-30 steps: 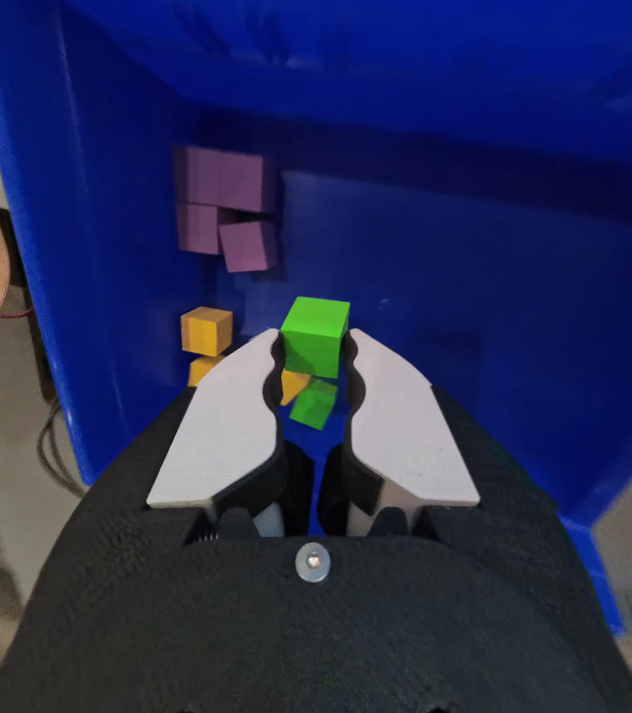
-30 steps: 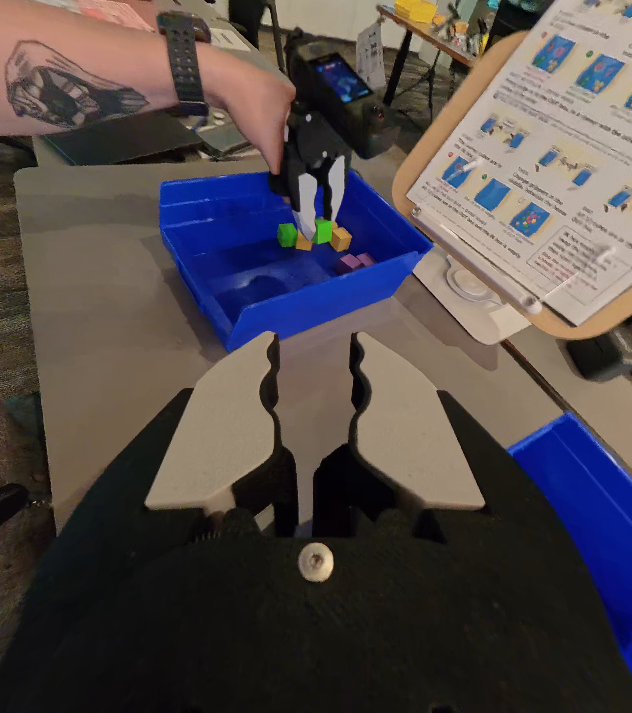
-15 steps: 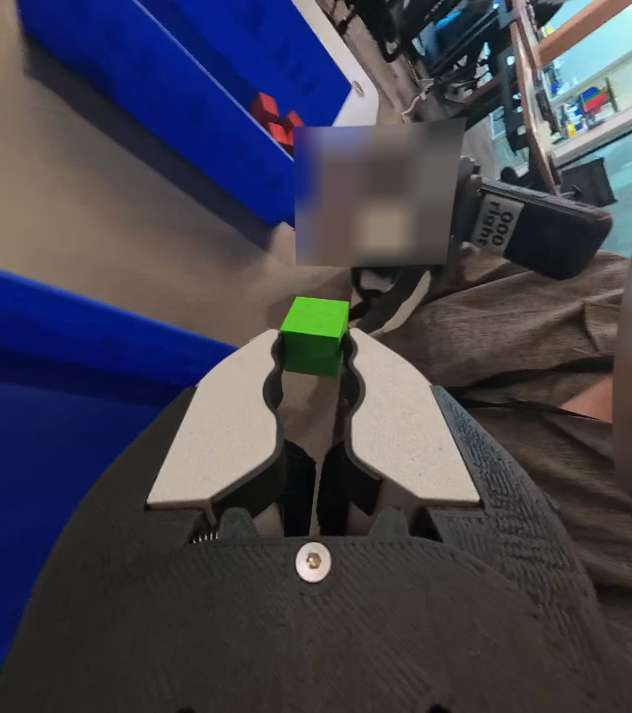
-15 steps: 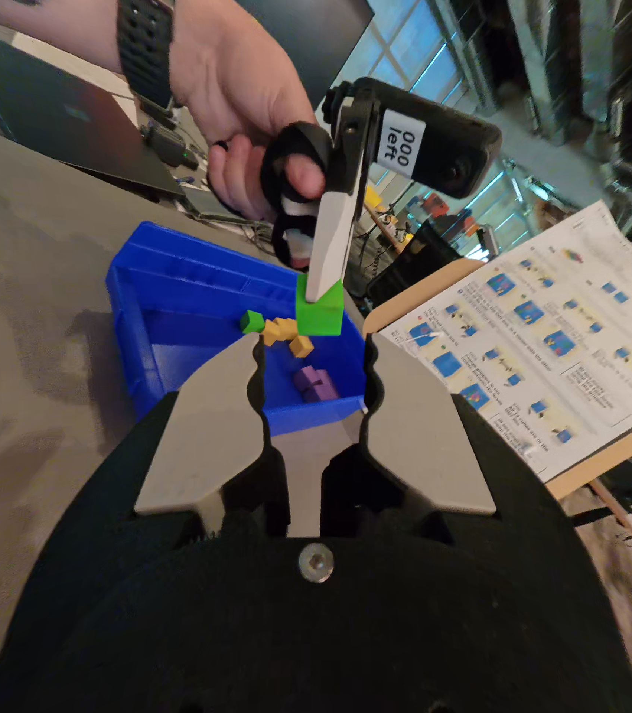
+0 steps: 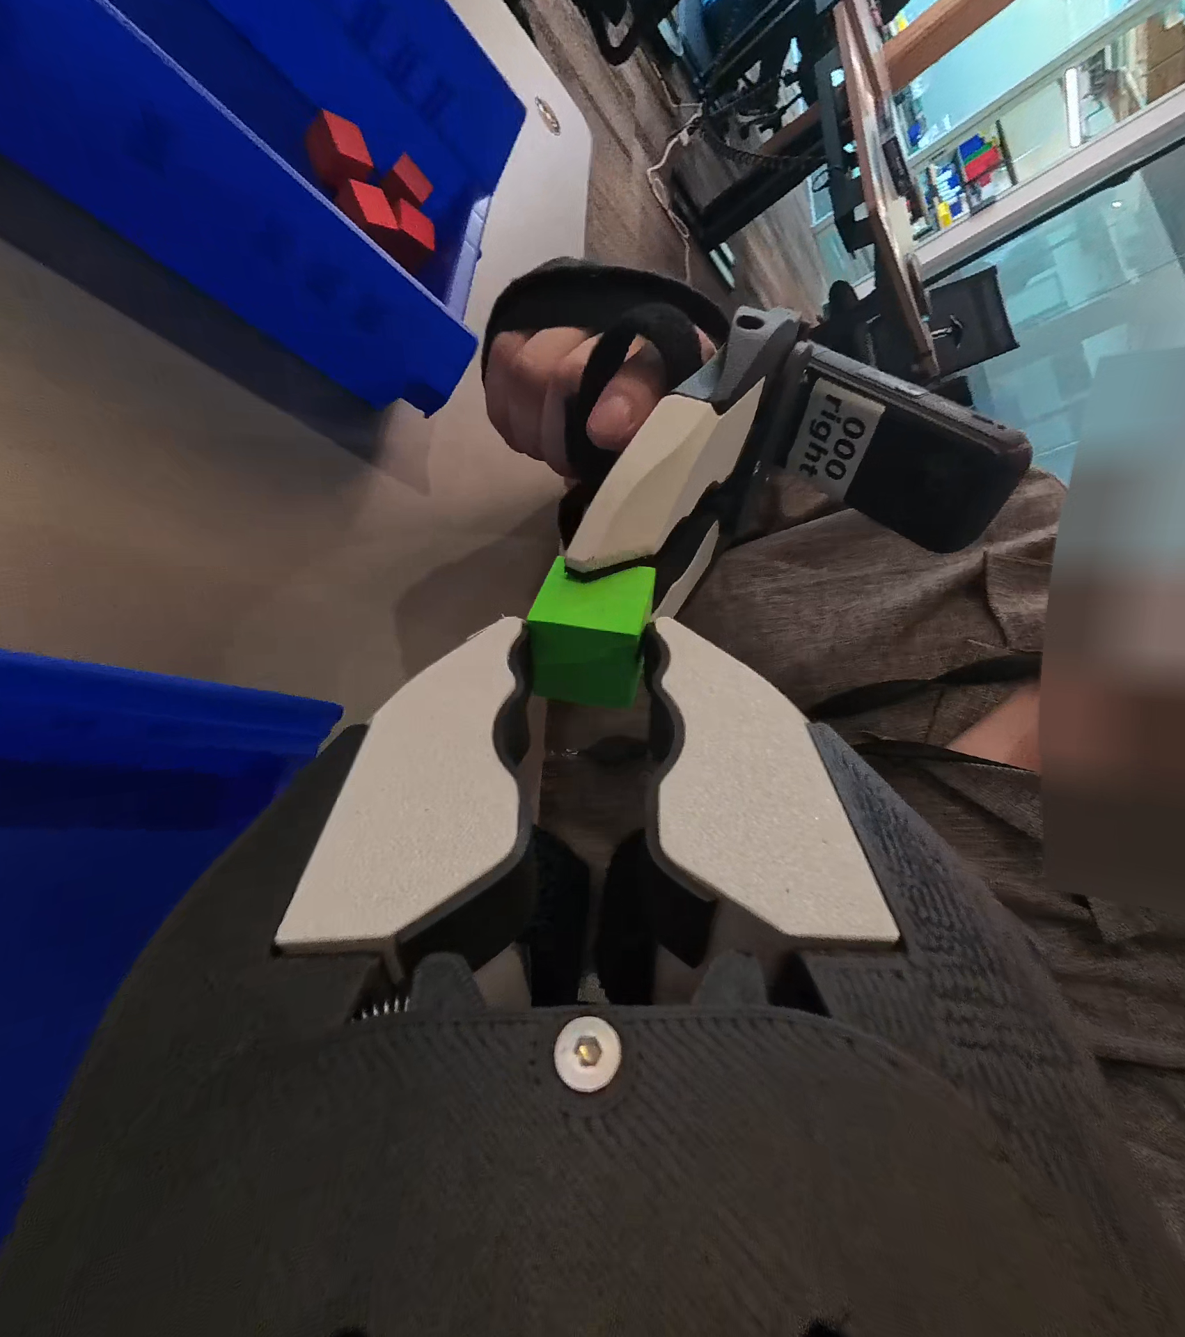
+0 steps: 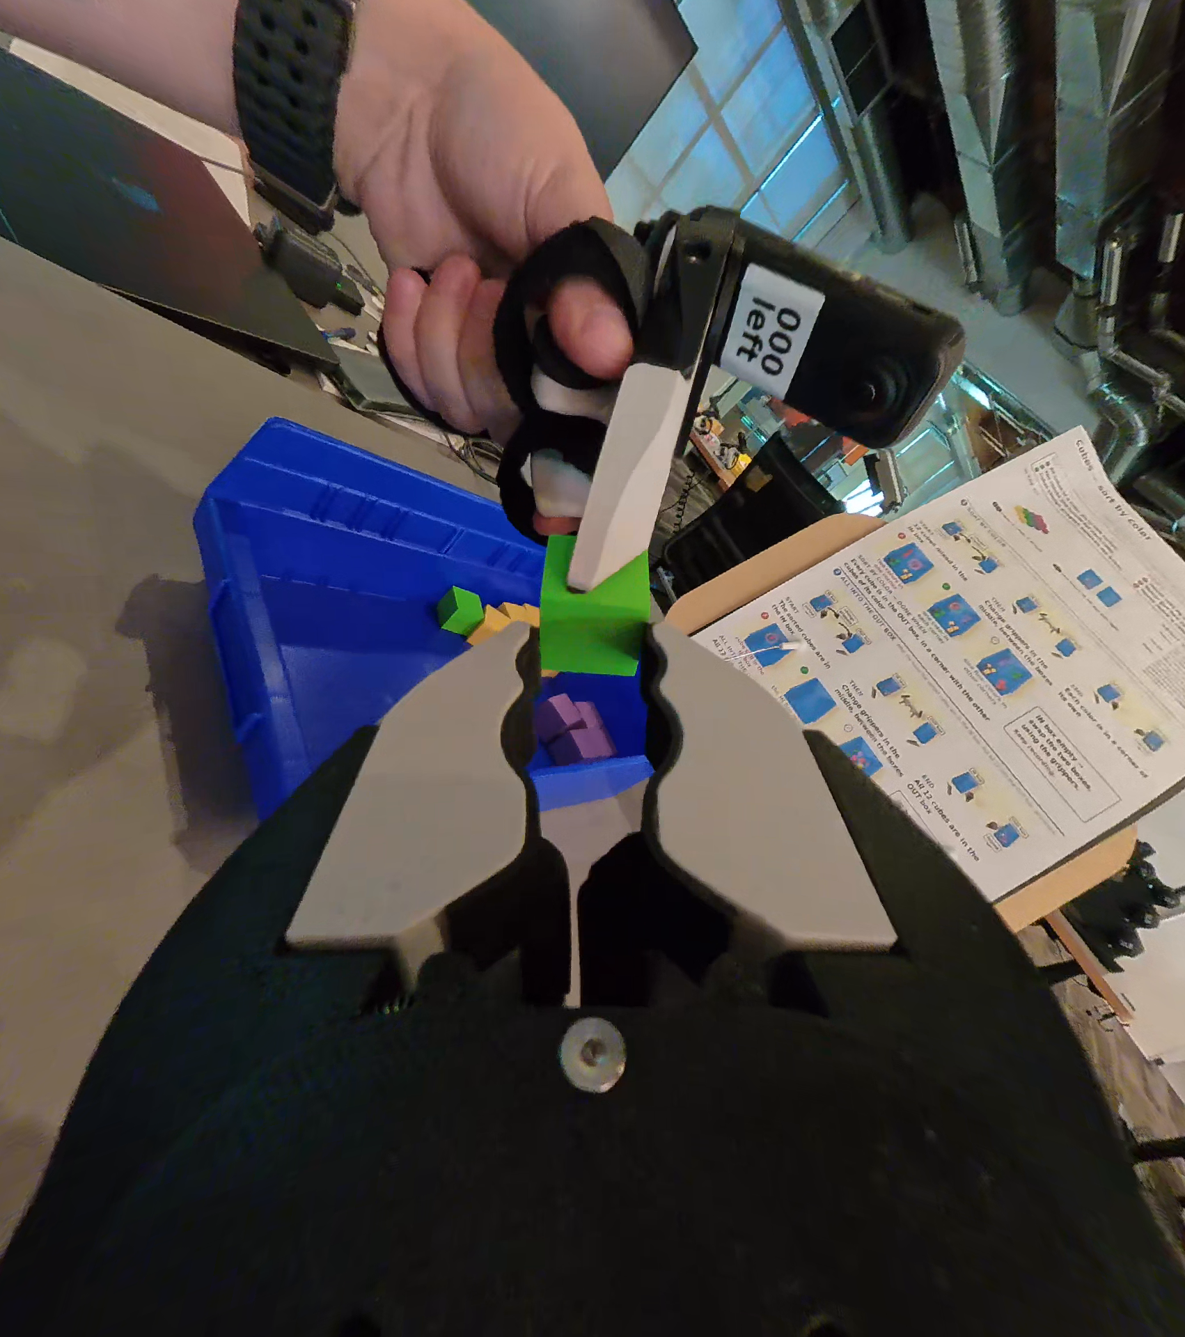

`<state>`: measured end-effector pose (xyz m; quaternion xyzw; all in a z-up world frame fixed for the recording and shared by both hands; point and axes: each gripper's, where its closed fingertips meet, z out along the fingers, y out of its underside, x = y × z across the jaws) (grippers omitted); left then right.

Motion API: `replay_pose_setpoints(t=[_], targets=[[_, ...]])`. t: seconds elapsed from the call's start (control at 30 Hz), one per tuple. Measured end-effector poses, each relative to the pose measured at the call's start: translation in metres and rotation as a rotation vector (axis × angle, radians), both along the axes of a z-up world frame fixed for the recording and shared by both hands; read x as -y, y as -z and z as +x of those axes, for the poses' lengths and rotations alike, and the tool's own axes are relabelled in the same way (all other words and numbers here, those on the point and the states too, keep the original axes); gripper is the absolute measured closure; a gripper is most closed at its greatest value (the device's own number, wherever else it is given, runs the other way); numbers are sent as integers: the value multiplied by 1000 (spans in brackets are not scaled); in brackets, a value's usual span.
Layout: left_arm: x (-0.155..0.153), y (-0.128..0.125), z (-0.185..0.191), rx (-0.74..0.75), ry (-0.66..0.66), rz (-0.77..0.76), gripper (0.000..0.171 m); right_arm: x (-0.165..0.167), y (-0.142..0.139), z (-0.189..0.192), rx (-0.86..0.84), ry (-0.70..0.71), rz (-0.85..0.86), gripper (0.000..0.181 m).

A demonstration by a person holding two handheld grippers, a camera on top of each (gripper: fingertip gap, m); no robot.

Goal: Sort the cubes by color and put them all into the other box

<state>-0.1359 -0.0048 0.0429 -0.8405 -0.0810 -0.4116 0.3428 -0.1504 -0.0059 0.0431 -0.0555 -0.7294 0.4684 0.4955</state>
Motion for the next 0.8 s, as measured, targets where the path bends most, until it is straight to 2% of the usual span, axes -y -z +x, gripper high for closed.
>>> replay_pose_setpoints(t=[0.17,0.23,0.33,0.43,0.53,0.63,0.73,0.8], targets=[[-8,-5,3,22,5,47,139,-7,-2,3,-12,18,11,156],[-13,-10,2,19,-5,84,135,-8,-2,5,-3,14,11,156],[-18,-15,-4,0,-39,121,118,-12,-2,9,13,15,3,156],[-20,-24,-17,-38,-102,163,111,-31,-9,14,40,48,-15,156],[-14,-30,-30,-141,-165,193,111,-85,-17,3,169,188,-46,156],[-7,-33,-33,-241,-209,211,114,-163,-9,-23,455,413,-98,156],[-5,-27,-29,-329,-232,203,117,-227,24,-41,803,592,-119,155],[-4,-24,-24,-370,-240,203,118,-258,52,-54,953,688,-91,155]])
